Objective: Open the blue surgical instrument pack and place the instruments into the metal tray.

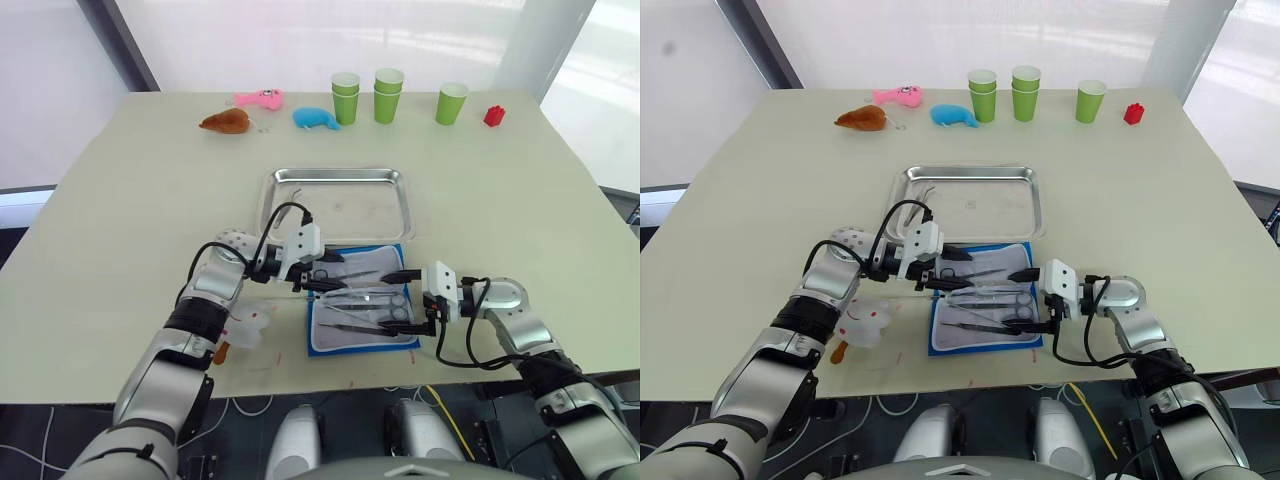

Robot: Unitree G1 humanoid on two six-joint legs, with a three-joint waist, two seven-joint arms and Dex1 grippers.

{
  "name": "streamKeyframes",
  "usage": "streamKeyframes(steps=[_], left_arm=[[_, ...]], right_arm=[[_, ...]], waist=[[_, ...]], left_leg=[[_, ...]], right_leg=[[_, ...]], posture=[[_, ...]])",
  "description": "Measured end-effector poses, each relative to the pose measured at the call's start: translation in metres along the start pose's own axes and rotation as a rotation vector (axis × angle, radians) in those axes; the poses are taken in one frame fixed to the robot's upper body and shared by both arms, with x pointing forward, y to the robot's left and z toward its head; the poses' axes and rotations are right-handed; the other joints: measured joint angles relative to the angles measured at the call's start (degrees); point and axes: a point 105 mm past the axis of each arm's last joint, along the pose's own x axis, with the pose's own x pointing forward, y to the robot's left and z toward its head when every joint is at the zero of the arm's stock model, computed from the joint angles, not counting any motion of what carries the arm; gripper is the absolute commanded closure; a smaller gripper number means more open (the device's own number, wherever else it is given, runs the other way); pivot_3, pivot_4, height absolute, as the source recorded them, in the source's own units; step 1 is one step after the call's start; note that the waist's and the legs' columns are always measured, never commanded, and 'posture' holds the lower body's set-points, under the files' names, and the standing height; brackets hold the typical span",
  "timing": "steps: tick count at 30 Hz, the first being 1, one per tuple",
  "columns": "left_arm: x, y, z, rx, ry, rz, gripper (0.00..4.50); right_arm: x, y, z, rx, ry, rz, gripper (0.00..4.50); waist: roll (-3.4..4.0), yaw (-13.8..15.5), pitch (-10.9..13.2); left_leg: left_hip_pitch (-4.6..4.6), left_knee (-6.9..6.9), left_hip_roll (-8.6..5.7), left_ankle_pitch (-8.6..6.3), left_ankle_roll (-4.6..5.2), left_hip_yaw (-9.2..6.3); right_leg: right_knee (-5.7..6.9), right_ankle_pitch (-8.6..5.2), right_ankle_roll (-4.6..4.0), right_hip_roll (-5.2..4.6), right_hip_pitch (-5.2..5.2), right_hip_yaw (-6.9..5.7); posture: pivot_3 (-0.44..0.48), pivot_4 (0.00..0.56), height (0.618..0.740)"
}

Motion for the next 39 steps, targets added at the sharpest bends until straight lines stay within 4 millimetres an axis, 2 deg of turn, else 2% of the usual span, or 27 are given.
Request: streamKeyframes(steps=[1, 2, 4, 5, 6, 29, 39], left_arm=[[0.0, 0.001, -0.001, -0.002, 0.005, 0.01, 2.48], [0.0, 0.003, -0.001, -0.007, 0.01, 0.019, 2.98], [-0.001, 0.004, -0.002, -0.019, 0.013, 0.024, 3.66], [0.0, 0.003, -0.002, -0.034, 0.009, 0.018, 4.2], [0.001, 0.002, -0.002, -0.042, 0.006, 0.012, 4.41], [-0.002, -0.002, -0.002, -0.05, 0.034, -0.027, 4.41], [-0.006, -0.002, 0.009, -0.026, 0.151, -0.074, 4.41]], right_arm=[[0.0, 0.0, 0.0, 0.0, 0.0, -0.001, 0.0], [0.0, 0.0, 0.0, 0.0, 0.0, -0.002, 0.0], [0.0, 0.0, 0.0, 0.0, 0.0, -0.004, 0.0], [0.0, 0.0, 0.0, 0.0, 0.001, -0.005, 0.0], [0.0, -0.001, 0.0, 0.0, 0.001, -0.007, 0.0], [0.002, 0.0, 0.001, -0.004, -0.002, -0.007, 0.0], [0.005, 0.0, 0.002, -0.005, -0.012, -0.006, 0.0]], waist=[[0.01, 0.0, 0.0], [0.0, 0.0, 0.0], [0.03, 0.01, -0.02], [0.05, 0.02, -0.01], [0.06, 0.05, -0.01], [0.08, -0.24, 0.0], [0.1, -0.32, 0.04]], left_leg=[[0.0, 0.0, 0.0, 0.0, 0.0, 0.0], [0.01, 0.0, 0.0, 0.0, 0.0, -0.01], [0.01, 0.0, 0.0, 0.0, 0.0, -0.01], [0.01, 0.0, 0.0, 0.0, 0.0, -0.01], [0.01, 0.01, 0.0, 0.0, 0.0, -0.01], [0.01, -0.04, -0.01, 0.0, 0.0, -0.05], [-0.02, -0.12, 0.0, 0.0, 0.0, -0.08]], right_leg=[[0.0, 0.0, 0.0, 0.0, 0.0, 0.0], [0.01, 0.0, 0.0, 0.0, 0.0, 0.0], [0.01, 0.0, 0.0, 0.0, 0.0, -0.01], [0.02, 0.0, 0.0, 0.0, 0.0, -0.01], [0.03, 0.0, 0.0, 0.0, 0.0, -0.02], [0.0, -0.03, -0.04, 0.02, -0.01, 0.0], [-0.02, -0.06, -0.09, 0.08, -0.08, 0.02]], posture=[[0.0, 0.15, 0.74], [0.0, 0.15, 0.74], [0.0, 0.15, 0.74], [0.0, 0.15, 0.74], [0.0, 0.15, 0.74], [0.0, 0.15, 0.74], [0.0, 0.15, 0.74]])
